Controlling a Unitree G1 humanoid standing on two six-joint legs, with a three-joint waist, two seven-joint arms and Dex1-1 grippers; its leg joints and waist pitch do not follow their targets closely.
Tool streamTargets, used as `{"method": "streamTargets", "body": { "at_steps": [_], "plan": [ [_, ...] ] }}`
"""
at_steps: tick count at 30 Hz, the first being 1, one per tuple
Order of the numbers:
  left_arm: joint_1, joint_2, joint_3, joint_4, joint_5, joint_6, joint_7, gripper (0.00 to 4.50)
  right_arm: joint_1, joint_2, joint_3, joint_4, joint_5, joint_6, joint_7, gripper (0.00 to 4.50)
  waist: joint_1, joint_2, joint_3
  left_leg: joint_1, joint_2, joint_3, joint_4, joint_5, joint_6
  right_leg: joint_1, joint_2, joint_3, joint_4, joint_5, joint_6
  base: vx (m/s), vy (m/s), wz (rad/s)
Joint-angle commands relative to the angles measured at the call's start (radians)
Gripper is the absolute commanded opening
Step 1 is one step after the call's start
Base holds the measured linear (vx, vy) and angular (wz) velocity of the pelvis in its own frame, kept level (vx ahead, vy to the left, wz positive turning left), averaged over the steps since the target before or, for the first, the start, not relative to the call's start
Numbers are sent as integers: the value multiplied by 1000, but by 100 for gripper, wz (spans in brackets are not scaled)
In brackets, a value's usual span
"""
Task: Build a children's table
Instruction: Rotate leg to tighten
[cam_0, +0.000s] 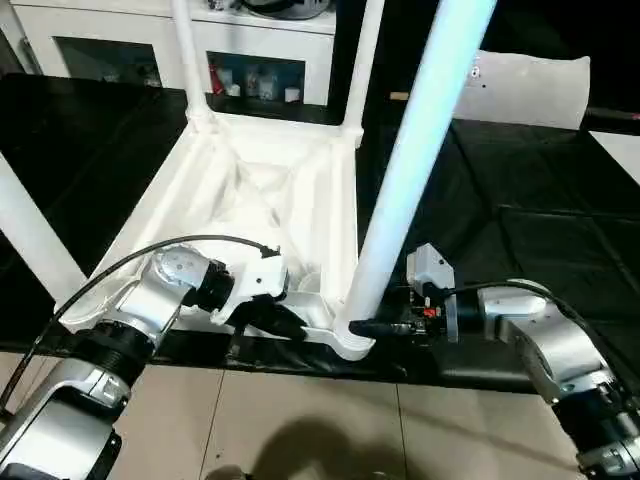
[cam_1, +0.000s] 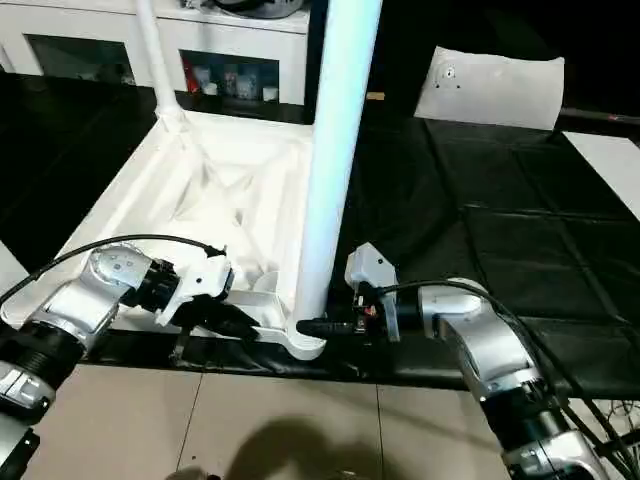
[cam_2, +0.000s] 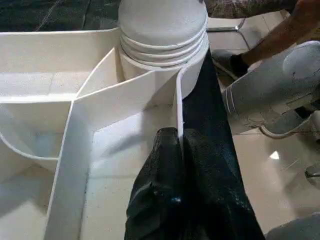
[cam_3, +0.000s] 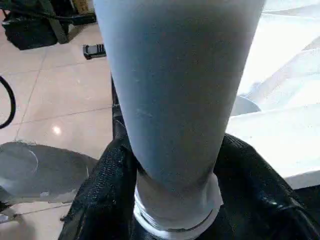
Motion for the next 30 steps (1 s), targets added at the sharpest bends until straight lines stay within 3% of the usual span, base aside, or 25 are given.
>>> {"method": "streamTargets", "body": {
  "at_steps": [1,7,9,11,13,16,18,20,21,24,26,28,30],
  "plan": [
    [-16,-8,-18,12,25,2,-6,0,-5,10,29,13,-10,-4,13,194,-1,4,-42,12,38,-11,-80,-210,21,42,-84,56,-90,-255,-196,0,0,0],
    [-37,-41,22,54,34,35,102,0,-14,49,-1,53,-9,-6,-37,193,-3,5,-33,16,38,-13,-85,-265,7,34,-86,56,-105,-379,-166,0,0,0],
    [-47,-108,82,59,6,123,245,0,-17,106,-56,76,-16,4,-175,193,-4,5,-29,20,36,-15,-85,-291,-3,28,-86,54,-111,-445,-153,0,0,0],
    [-47,-145,103,51,-9,159,300,0,-15,140,-76,83,-26,13,-257,193,-6,1,-29,15,34,-18,-85,-286,-10,31,-88,51,-115,-496,-133,0,0,0],
    [-45,-193,113,38,-18,204,357,0,-6,190,-93,80,-30,44,-348,193,-15,1,-28,10,35,-21,-90,-268,-14,31,-86,49,-116,-478,-126,0,0,0],
    [-50,-238,118,43,-14,229,419,0,0,238,-105,82,-35,57,-421,193,-24,1,-30,7,31,-18,-87,-234,9,33,-84,52,-113,-410,-137,0,0,0],
    [-67,-302,133,63,-13,254,501,0,-2,306,-112,102,-73,70,-549,193,-23,5,-31,9,30,-13,-85,-211,20,30,-84,56,-111,-374,-148,0,0,0],
    [-84,-362,151,76,-2,281,588,0,-11,375,-128,132,-111,82,-685,193,-25,2,-33,4,28,-13,-85,-182,19,35,-82,54,-107,-342,-154,0,0,0],
    [-97,-398,153,85,15,290,640,0,-26,426,-141,158,-139,91,-788,193,-26,9,-36,4,28,-13,-84,-155,19,35,-83,55,-102,-301,-165,0,0,0],
    [-111,-413,130,97,50,278,666,0,-46,475,-154,174,-159,100,-881,193,-29,11,-38,2,26,-13,-85,-128,23,40,-79,55,-99,-238,-173,0,0,0],
    [-114,-393,111,103,71,263,647,0,-39,484,-172,150,-123,107,-859,193,-26,15,-42,4,27,-12,-85,-105,45,46,-80,56,-93,-159,-185,0,0,0],
    [-108,-361,97,101,80,251,604,0,-23,468,-182,121,-104,109,-828,249,-25,16,-41,4,28,-11,-86,-93,62,48,-80,56,-92,-119,-193,0,0,0],
    [-103,-341,97,101,86,247,579,0,-8,450,-186,104,-112,105,-808,263,-26,16,-39,5,30,-11,-89,-115,62,48,-82,55,-96,-134,-197,0,0,0]
  ]
}}
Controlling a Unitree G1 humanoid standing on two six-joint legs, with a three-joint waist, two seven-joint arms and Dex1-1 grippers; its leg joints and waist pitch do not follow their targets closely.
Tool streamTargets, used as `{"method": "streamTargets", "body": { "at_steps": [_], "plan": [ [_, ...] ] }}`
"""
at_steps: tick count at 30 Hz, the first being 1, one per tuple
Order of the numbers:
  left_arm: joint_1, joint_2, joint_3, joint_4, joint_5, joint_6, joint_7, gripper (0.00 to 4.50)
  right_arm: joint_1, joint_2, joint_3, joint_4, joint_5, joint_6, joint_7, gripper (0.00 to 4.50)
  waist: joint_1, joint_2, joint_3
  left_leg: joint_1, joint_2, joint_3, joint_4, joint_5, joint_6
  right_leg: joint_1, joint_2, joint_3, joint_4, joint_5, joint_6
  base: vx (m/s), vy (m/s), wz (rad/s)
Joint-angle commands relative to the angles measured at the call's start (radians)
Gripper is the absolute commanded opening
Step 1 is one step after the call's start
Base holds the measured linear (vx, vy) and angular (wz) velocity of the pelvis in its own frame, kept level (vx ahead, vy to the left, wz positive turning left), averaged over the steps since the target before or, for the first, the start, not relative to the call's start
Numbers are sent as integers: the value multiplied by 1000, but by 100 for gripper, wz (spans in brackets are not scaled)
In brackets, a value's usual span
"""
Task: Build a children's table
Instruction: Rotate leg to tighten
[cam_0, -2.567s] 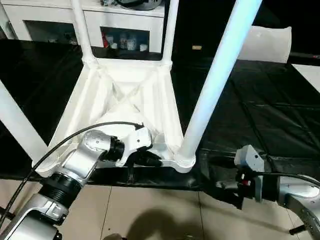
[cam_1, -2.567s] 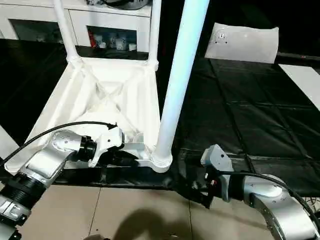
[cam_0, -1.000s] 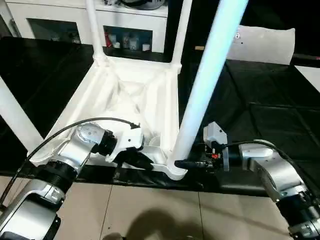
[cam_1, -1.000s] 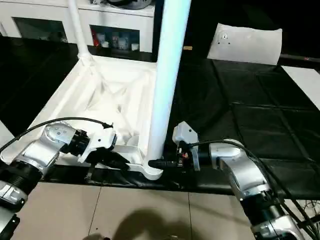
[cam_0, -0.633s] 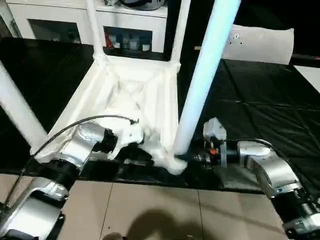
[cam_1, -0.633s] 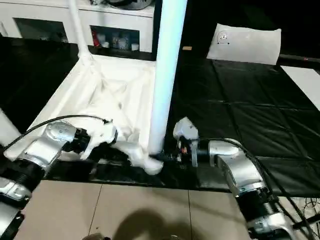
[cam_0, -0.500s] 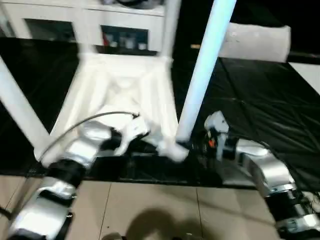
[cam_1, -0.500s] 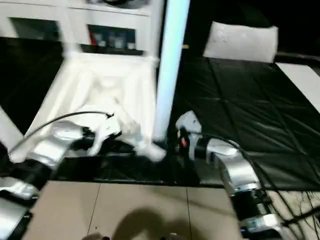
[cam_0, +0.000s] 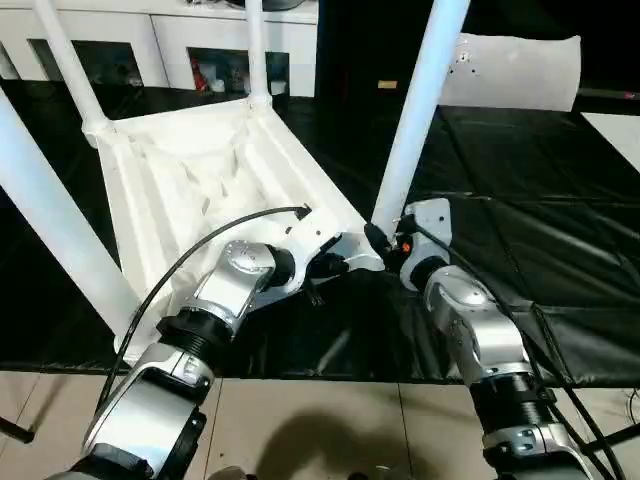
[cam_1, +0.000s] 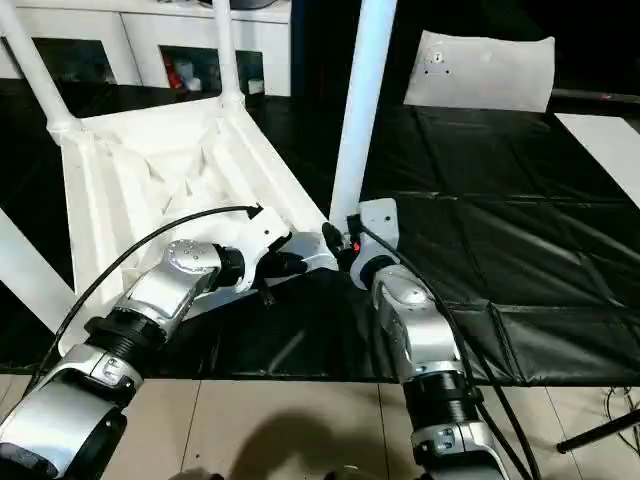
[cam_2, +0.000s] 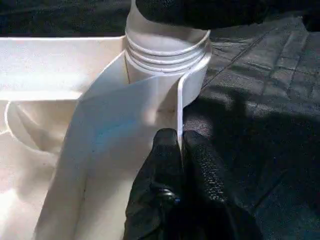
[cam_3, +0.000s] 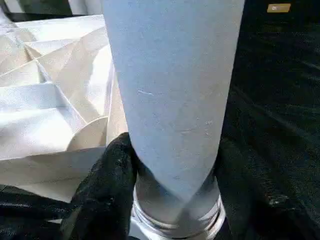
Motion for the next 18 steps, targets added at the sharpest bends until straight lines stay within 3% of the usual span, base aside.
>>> {"method": "streamTargets", "body": {
  "at_steps": [1,5,6,8,9,12,15,18],
  "plan": [
    [-5,-19,-27,-3,-5,-34,-31,0,31,29,72,0,35,35,85,265,0,-4,-47,5,36,-11,-73,-130,61,49,-82,55,-81,-157,-195,0,0,0],
    [14,30,-33,-6,10,-69,-90,0,70,-29,57,-43,42,6,152,305,1,-5,-48,5,37,-11,-74,-129,57,50,-83,56,-83,-171,-188,0,0,0],
    [36,76,-46,-11,13,-135,-158,0,104,-104,55,-93,69,-6,246,305,6,-5,-50,6,37,-12,-72,-120,62,54,-83,56,-82,-151,-185,0,0,0],
    [39,83,-48,-11,12,-148,-169,0,110,-117,54,-102,73,-6,264,329,5,-4,-51,5,42,-10,-72,-100,80,54,-82,58,-73,-81,-203,0,0,0],
    [47,97,-48,-12,2,-173,-203,0,126,-169,57,-124,82,-16,338,329,4,-4,-54,4,39,-10,-70,-92,85,56,-82,56,-71,-58,-215,0,0,0],
    [58,141,-62,-8,-8,-236,-314,0,139,-259,59,-148,94,-30,465,362,7,-5,-53,3,41,-9,-68,-98,100,57,-84,56,-71,-62,-223,0,0,0],
    [59,159,-66,-9,-25,-254,-392,0,136,-303,70,-155,104,-33,542,381,8,-6,-54,6,43,-8,-68,-116,92,54,-85,56,-74,-107,-232,0,0,0],
    [50,185,-80,-7,-37,-274,-484,0,123,-353,97,-151,106,-48,630,412,13,-7,-55,8,46,-7,-68,-101,95,52,-86,57,-69,-86,-240,0,0,0]
  ]
}}
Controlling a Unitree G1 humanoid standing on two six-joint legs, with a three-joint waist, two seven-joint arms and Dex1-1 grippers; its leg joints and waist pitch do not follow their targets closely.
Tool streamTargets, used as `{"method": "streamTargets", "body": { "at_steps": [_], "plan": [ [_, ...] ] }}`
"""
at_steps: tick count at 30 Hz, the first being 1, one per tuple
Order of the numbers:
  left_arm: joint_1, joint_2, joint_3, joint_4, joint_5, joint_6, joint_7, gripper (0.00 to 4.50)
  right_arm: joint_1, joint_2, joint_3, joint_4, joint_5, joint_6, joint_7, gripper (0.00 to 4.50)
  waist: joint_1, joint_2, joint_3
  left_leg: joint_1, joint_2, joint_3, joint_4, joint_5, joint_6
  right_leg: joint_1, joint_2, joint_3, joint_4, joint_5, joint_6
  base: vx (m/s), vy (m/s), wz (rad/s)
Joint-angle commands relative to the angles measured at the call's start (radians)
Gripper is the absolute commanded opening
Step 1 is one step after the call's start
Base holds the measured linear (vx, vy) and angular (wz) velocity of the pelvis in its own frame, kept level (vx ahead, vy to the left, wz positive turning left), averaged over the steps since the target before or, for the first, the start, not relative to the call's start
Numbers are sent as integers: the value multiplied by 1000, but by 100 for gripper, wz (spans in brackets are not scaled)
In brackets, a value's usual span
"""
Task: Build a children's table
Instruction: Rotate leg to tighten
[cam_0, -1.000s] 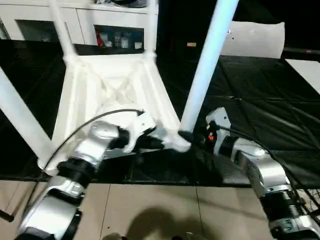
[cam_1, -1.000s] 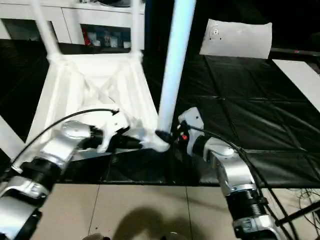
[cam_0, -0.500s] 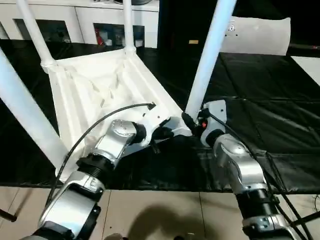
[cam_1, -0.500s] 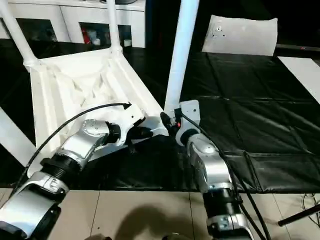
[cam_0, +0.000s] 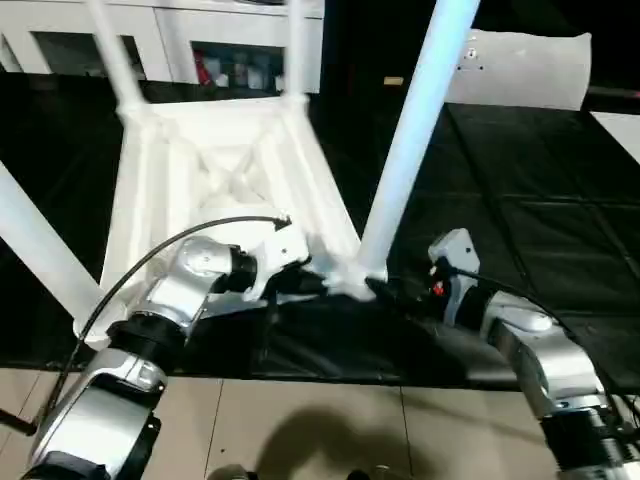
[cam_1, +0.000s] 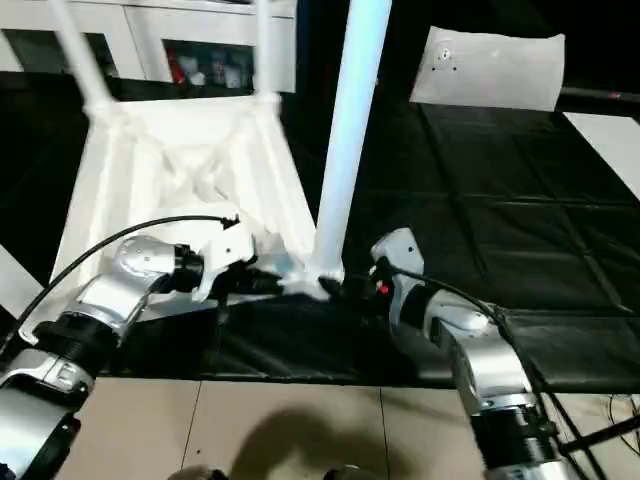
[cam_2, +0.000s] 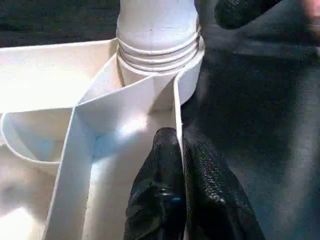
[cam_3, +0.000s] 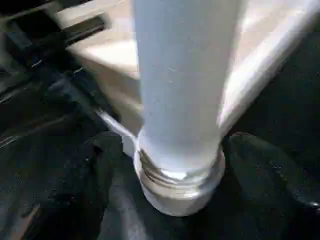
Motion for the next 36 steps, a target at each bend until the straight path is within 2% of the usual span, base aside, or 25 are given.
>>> {"method": "streamTargets", "body": {
  "at_steps": [1,2,3,6,7,8,11,12,13,17,20,21,23,25,31,36],
  "plan": [
    [1,2,-48,7,-2,-30,-89,0,-15,-26,10,-11,9,-13,54,412,-1,-4,-58,11,46,-7,-65,-101,94,55,-86,58,-66,-84,-241,0,0,0],
    [-1,10,-55,10,-1,-40,-112,0,-18,-38,18,-9,13,-17,78,412,1,-4,-59,12,46,-7,-64,-98,95,54,-85,57,-65,-72,-246,0,0,0],
    [-6,27,-71,16,4,-63,-168,0,-26,-63,40,-4,29,-26,160,412,3,-12,-63,12,46,-7,-62,-91,101,58,-85,57,-62,-55,-250,0,0,0],
    [-13,46,-86,21,10,-83,-233,0,-39,-85,67,10,39,-35,258,412,11,-11,-63,11,46,-6,-61,-84,112,59,-88,56,-58,-39,-256,0,0,0],
    [-13,46,-86,21,10,-83,-233,0,-39,-85,67,10,39,-35,258,412,12,-14,-64,11,47,-5,-60,-84,113,58,-87,56,-56,-36,-258,0,0,0],
    [-20,54,-93,27,16,-94,-263,0,-49,-91,82,22,38,-53,300,395,17,-11,-64,13,48,-4,-60,-85,111,56,-88,55,-55,-40,-263,0,0,0],
    [-26,61,-101,33,22,-110,-287,0,-62,-91,92,30,50,-47,337,395,22,-11,-64,13,50,-4,-60,-81,107,56,-88,55,-53,-30,-266,0,0,0],
    [-29,64,-106,34,22,-118,-304,0,-74,-89,101,40,53,-46,357,366,24,-17,-67,12,49,-5,-59,-77,108,58,-88,53,-50,-31,-269,0,0,0],
    [-32,66,-112,32,22,-124,-319,0,-87,-87,110,50,53,-45,375,360,24,-15,-66,12,49,-5,-59,-78,106,57,-89,53,-52,-37,-268,0,0,0],
    [-41,63,-114,35,24,-135,-346,0,-118,-83,124,86,51,-54,414,323,27,-17,-69,13,49,-4,-57,-65,100,57,-88,53,-47,-22,-271,0,0,0],
    [-50,61,-120,42,23,-145,-356,0,-137,-79,130,111,49,-63,438,307,42,-17,-71,14,49,-2,-54,-46,107,56,-87,53,-43,8,-274,0,0,0],
    [-53,59,-123,44,24,-150,-363,0,-148,-75,134,126,48,-68,452,285,43,-17,-71,15,48,-1,-53,-46,107,56,-87,53,-42,9,-276,0,0,0],
    [-54,58,-123,46,24,-151,-365,0,-152,-74,135,131,47,-71,456,285,45,-18,-71,13,49,-2,-53,-45,106,57,-87,52,-40,11,-275,0,0,0],
    [-55,57,-123,46,24,-152,-367,0,-155,-73,137,135,47,-71,460,258,45,-18,-71,13,49,-2,-53,-48,105,57,-87,52,-41,6,-273,0,0,0],
    [-57,56,-123,53,30,-158,-371,0,-165,-64,146,145,50,-66,480,214,45,-20,-69,13,48,-2,-54,-60,96,56,-87,52,-44,-25,-264,0,0,0],
    [-60,48,-105,65,26,-143,-337,0,-156,-50,134,124,79,-22,477,201,44,-23,-66,13,48,-2,-55,-61,94,56,-86,52,-45,-32,-260,0,0,0]
  ]
}}
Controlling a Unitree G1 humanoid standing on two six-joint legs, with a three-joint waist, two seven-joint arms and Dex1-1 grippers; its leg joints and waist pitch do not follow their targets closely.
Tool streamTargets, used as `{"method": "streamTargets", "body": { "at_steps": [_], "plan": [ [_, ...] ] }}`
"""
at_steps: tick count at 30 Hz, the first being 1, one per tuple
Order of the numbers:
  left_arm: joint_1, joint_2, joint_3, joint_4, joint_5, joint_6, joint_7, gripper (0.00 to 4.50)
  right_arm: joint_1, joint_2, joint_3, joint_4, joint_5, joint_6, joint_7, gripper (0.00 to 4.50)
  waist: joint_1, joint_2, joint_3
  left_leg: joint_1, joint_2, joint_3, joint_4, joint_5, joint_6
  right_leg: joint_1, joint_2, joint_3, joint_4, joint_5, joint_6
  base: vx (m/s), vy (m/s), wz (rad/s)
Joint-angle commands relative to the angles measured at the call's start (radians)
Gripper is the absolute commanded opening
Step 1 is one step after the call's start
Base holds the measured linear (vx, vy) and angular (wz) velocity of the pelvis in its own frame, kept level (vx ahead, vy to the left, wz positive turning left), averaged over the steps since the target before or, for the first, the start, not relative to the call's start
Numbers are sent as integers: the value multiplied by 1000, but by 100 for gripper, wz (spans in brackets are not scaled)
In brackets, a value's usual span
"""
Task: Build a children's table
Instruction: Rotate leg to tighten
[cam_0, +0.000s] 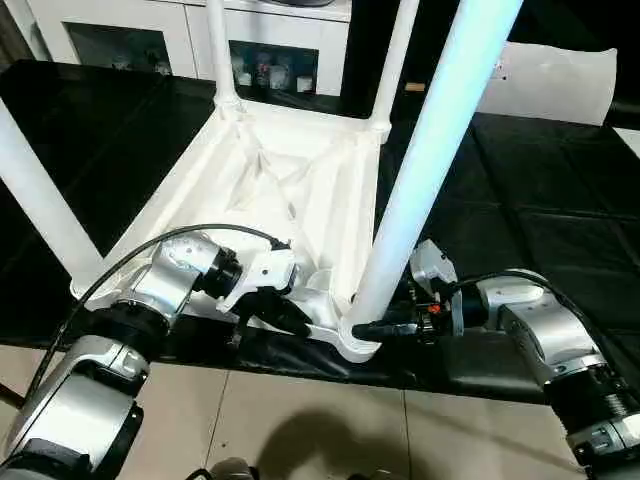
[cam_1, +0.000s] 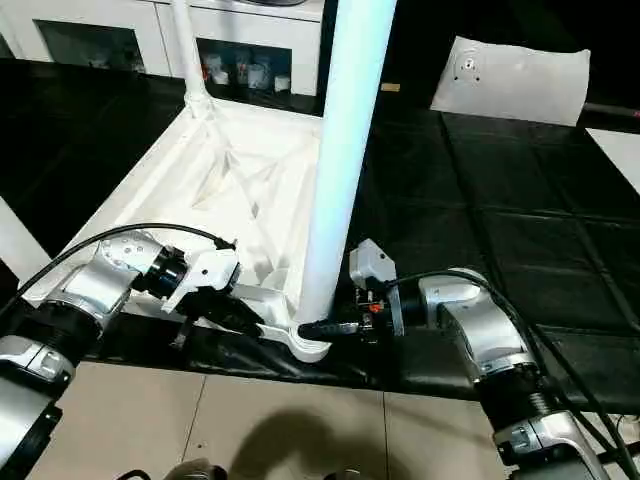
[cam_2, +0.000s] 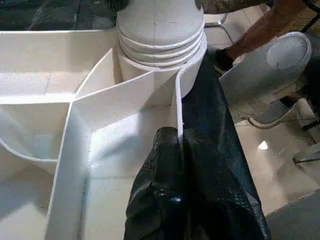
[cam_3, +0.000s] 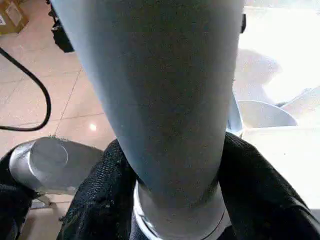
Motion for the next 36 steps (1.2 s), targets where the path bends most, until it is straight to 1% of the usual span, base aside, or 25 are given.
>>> {"method": "streamTargets", "body": {
  "at_steps": [1,2,3,5,6,7,8,9,10,12,14,15,16,17,20,23,24,25,27,28,29,32,33,34,36],
  "plan": [
    [-10,-26,-20,3,21,20,12,0,10,19,-11,-45,49,63,-13,200,-4,4,-64,14,47,-4,-63,-71,83,53,-84,53,-52,-34,-262,0,0,0],
    [-11,-35,-8,3,22,42,52,0,22,30,-16,-69,56,94,-45,200,-3,0,-65,15,48,-4,-63,-72,80,54,-84,54,-53,-30,-259,0,0,0],
    [-15,-46,2,8,29,61,102,0,33,43,-18,-88,55,116,-81,200,-3,1,-63,16,48,-5,-65,-75,77,53,-84,53,-53,-33,-260,0,0,0],
    [-18,-66,13,13,33,93,160,0,41,67,-17,-97,34,126,-144,200,-6,0,-59,19,47,-5,-67,-113,60,50,-86,54,-63,-92,-251,0,0,0],
    [-17,-100,37,10,19,143,226,0,51,105,-15,-101,-7,123,-238,200,-9,4,-55,17,45,-6,-70,-142,42,50,-89,55,-71,-157,-237,0,0,0],
    [-16,-125,56,6,3,176,264,0,56,130,-14,-102,-29,126,-295,200,-13,1,-52,17,43,-9,-73,-171,19,49,-91,54,-79,-234,-215,0,0,0],
    [-16,-143,68,3,-7,198,291,0,61,162,-16,-104,-47,134,-356,200,-16,-1,-50,16,41,-10,-75,-183,9,50,-90,53,-84,-283,-199,-50,-1,-6],
    [-17,-184,85,-2,-13,237,362,0,64,211,-28,-104,-62,153,-445,199,-25,-5,-46,14,37,-16,-80,-218,-12,49,-92,51,-97,-410,-151,-50,-1,-6],
    [-17,-192,88,-2,-13,244,378,0,64,222,-31,-104,-63,159,-463,198,-30,-4,-45,13,38,-19,-82,-224,-16,50,-91,50,-98,-433,-140,0,0,0],
    [-21,-234,108,-1,-20,276,451,0,62,277,-43,-101,-73,192,-546,197,-43,-4,-44,18,37,-20,-82,-247,-14,43,-90,51,-108,-469,-123,0,0,0],
    [-30,-281,133,4,-22,309,548,0,60,331,-42,-98,-104,208,-641,196,-50,-2,-44,18,36,-20,-81,-249,-12,40,-88,51,-109,-460,-124,0,0,0],
    [-33,-308,144,2,-20,326,597,0,57,367,-50,-94,-119,230,-712,196,-57,-9,-41,19,31,-19,-80,-259,1,36,-86,51,-115,-491,-114,0,0,0],
    [-33,-308,144,2,-20,326,597,0,57,367,-50,-94,-119,230,-712,196,-57,-7,-40,19,30,-19,-80,-256,5,36,-87,52,-117,-504,-108,0,0,0],
    [-34,-330,155,-4,-14,338,644,0,48,401,-63,-81,-131,240,-779,196,-59,-3,-41,18,29,-20,-81,-248,11,35,-86,52,-120,-511,-100,0,0,0],
    [-30,-360,160,-28,4,361,703,0,34,461,-79,-77,-135,254,-846,196,-61,1,-43,19,31,-21,-83,-245,12,34,-86,53,-118,-487,-99,0,0,0],
    [-21,-357,149,-48,19,365,698,0,37,459,-79,-89,-131,244,-835,196,-61,3,-46,16,35,-20,-85,-226,22,37,-85,55,-112,-414,-113,0,0,0],
    [-15,-349,145,-60,21,373,688,0,41,448,-78,-96,-138,235,-824,230,-61,6,-46,13,35,-19,-85,-211,25,39,-83,56,-107,-364,-126,0,0,0],
    [-10,-338,141,-65,24,374,681,0,46,425,-70,-97,-154,213,-807,230,-61,6,-46,13,35,-18,-85,-207,25,39,-82,56,-105,-341,-133,0,0,0],
    [0,-309,132,-69,33,349,647,0,56,365,-50,-94,-181,154,-749,267,-60,8,-50,13,35,-16,-82,-188,32,44,-82,57,-97,-266,-159,0,0,0],
    [6,-294,129,-72,36,336,623,0,58,344,-63,-91,-172,144,-725,270,-58,9,-50,10,34,-14,-79,-171,41,48,-83,57,-95,-230,-170,0,0,0],
    [6,-293,129,-72,36,335,622,0,58,343,-64,-91,-171,144,-725,270,-58,8,-49,10,34,-13,-79,-169,48,48,-82,57,-96,-222,-173,0,0,0],
    [26,-248,115,-84,44,308,557,0,57,292,-102,-89,-148,127,-661,310,-57,7,-49,10,33,-12,-78,-161,61,50,-83,57,-95,-225,-179,0,0,0],
    [31,-236,111,-87,46,299,540,0,56,277,-108,-88,-145,121,-644,316,-56,7,-49,7,33,-12,-78,-152,68,52,-84,57,-95,-227,-180,0,0,0],
    [38,-216,107,-91,42,288,503,0,53,247,-113,-80,-144,99,-607,321,-57,4,-48,7,33,-12,-79,-150,71,52,-82,56,-96,-232,-177,0,0,0],
    [52,-179,98,-103,37,262,441,0,45,188,-123,-63,-137,61,-525,348,-55,7,-50,5,35,-12,-77,-137,75,54,-84,57,-92,-209,-184,0,0,0]
  ]
}}
